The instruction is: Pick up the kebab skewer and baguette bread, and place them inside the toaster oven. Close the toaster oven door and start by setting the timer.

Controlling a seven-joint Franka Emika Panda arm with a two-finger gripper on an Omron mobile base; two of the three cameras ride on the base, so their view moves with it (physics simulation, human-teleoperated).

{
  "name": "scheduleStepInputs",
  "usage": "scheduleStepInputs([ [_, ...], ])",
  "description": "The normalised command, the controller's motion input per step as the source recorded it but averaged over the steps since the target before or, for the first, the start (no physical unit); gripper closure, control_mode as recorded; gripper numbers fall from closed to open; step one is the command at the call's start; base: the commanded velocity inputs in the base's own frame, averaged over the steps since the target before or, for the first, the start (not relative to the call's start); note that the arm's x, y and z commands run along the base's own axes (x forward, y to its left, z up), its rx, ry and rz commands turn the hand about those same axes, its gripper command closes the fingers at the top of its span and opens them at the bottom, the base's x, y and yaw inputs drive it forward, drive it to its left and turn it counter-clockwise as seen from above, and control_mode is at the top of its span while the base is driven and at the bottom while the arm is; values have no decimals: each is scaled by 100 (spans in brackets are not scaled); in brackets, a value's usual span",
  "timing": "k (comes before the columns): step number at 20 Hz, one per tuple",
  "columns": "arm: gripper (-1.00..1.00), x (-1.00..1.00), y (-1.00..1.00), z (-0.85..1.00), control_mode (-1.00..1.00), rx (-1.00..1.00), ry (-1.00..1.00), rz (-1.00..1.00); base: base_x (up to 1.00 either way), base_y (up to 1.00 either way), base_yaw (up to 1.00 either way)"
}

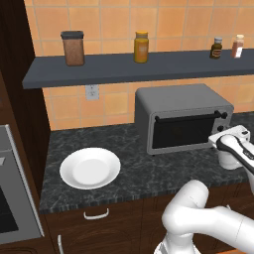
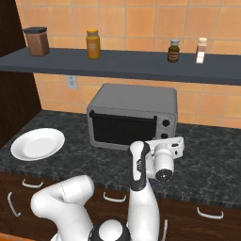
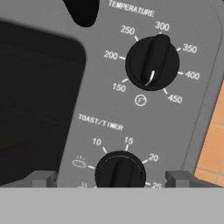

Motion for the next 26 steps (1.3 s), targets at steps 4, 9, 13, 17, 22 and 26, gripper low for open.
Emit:
scheduleStepInputs([
  [4,-100,0,0,0,-100,0,-2,-2,0,0,0],
  [9,-100,0,0,0,-100,0,0,-2,0,0,0],
  [13,-100,0,0,0,-100,0,0,-3,0,0,0],
  [17,-100,0,0,6,-100,0,-2,-3,0,0,0],
  [22,-100,0,-3,10,-100,0,0,-3,0,0,0],
  [26,-100,-4,0,0,-100,0,0,-3,0,0,0],
])
